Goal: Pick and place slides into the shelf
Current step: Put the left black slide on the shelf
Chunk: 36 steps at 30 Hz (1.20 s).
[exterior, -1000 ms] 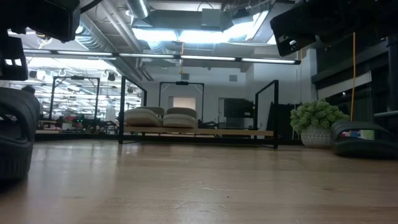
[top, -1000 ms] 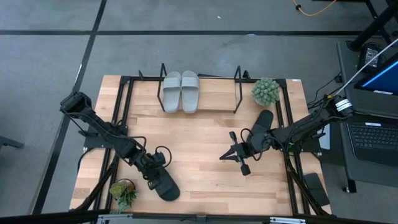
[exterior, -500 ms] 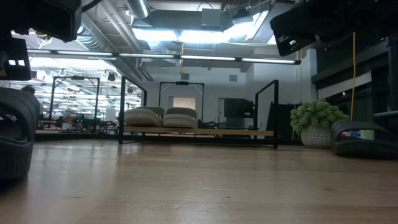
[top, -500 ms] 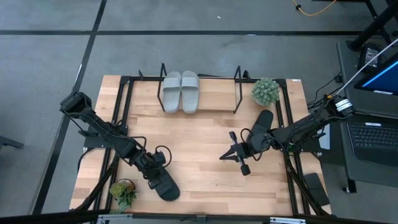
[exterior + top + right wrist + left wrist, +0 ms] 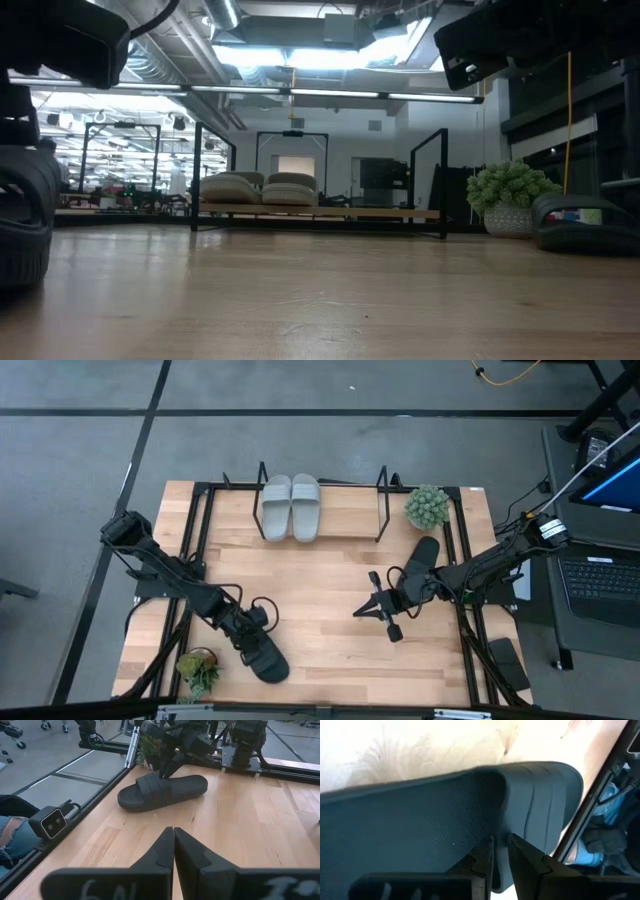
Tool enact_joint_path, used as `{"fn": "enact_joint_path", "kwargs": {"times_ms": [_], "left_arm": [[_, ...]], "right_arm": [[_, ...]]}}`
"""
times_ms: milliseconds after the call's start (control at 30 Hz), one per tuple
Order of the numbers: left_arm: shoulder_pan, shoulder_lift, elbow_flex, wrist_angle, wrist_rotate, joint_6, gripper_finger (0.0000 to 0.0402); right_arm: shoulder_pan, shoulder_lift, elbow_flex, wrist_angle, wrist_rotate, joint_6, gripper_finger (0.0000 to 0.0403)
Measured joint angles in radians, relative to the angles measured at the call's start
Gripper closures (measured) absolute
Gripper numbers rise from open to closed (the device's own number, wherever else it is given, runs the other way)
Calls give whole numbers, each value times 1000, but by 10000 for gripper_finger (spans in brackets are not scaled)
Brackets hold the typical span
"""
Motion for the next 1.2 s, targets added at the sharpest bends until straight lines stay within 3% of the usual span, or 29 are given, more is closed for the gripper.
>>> {"fn": "enact_joint_path", "kwargs": {"times_ms": [833,1033,1200], "left_arm": [[-1,1,0,71,33,23,353],[0,1,0,78,54,23,394],[-1,1,0,78,48,56,399]], "right_arm": [[0,0,0,0,0,2,389],[0,0,0,0,0,2,389],[0,0,0,0,0,3,389]]}}
